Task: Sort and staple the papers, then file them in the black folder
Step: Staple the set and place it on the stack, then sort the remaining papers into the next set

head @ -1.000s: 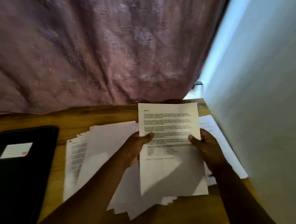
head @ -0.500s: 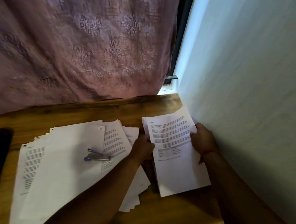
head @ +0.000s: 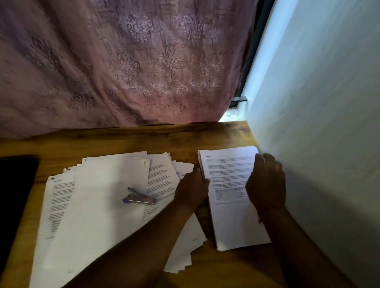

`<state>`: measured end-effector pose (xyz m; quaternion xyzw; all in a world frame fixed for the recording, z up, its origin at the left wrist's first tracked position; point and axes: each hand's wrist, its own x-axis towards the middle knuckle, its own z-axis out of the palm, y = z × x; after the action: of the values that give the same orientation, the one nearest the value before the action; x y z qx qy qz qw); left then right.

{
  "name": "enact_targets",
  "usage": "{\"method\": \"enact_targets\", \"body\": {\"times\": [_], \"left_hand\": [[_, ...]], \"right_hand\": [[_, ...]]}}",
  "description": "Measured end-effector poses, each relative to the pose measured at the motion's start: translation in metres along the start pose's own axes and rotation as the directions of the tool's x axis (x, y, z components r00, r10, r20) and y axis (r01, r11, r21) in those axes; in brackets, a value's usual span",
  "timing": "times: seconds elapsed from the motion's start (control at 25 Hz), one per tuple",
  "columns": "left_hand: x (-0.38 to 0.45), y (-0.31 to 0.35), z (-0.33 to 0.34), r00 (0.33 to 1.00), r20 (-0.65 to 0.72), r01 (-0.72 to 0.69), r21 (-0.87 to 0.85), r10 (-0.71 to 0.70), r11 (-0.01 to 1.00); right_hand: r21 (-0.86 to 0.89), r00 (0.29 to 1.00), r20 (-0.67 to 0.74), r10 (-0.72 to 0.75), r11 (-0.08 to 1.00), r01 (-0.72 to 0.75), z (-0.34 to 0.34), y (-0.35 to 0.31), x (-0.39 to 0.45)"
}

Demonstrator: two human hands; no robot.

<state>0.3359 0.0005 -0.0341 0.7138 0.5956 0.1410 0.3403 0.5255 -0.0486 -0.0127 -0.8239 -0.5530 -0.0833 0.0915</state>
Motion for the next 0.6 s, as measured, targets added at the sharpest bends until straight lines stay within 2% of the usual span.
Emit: {"method": "enact_targets", "body": {"times": [0.08,0.16,0.28,0.36,0.48,0.6], "left_hand": [[-0.004,-0.006,-0.011,0.997,-0.068,0.033,0.078,-0.027,0.996],[-0.010,-0.019,-0.025,0.988,-0.140,0.082,0.090,-0.069,0.993],[-0.027,-0.066,-0.058,0.954,-0.274,0.143,0.067,-0.119,0.987],[-0.042,-0.110,-0.088,0.912,-0.387,0.152,0.016,-0.134,0.988],[-0.065,-0.176,-0.132,0.847,-0.499,0.251,0.071,-0.183,0.965],[-0.089,-0.237,-0.166,0.859,-0.423,0.381,0.149,-0.289,0.912]], "right_hand": [[0.092,0.996,-0.059,-0.070,0.993,0.075,-0.001,-0.025,-0.009],[0.236,0.995,-0.032,-0.096,0.966,0.101,-0.004,-0.060,-0.023],[0.350,0.972,0.096,-0.214,0.922,0.168,-0.007,-0.131,-0.054],[0.394,0.922,0.192,-0.335,0.887,0.240,-0.002,-0.179,-0.072],[0.302,0.862,0.297,-0.410,0.897,0.322,0.013,-0.231,-0.085],[0.185,0.889,0.287,-0.357,0.931,0.314,0.023,-0.267,-0.097]]}}
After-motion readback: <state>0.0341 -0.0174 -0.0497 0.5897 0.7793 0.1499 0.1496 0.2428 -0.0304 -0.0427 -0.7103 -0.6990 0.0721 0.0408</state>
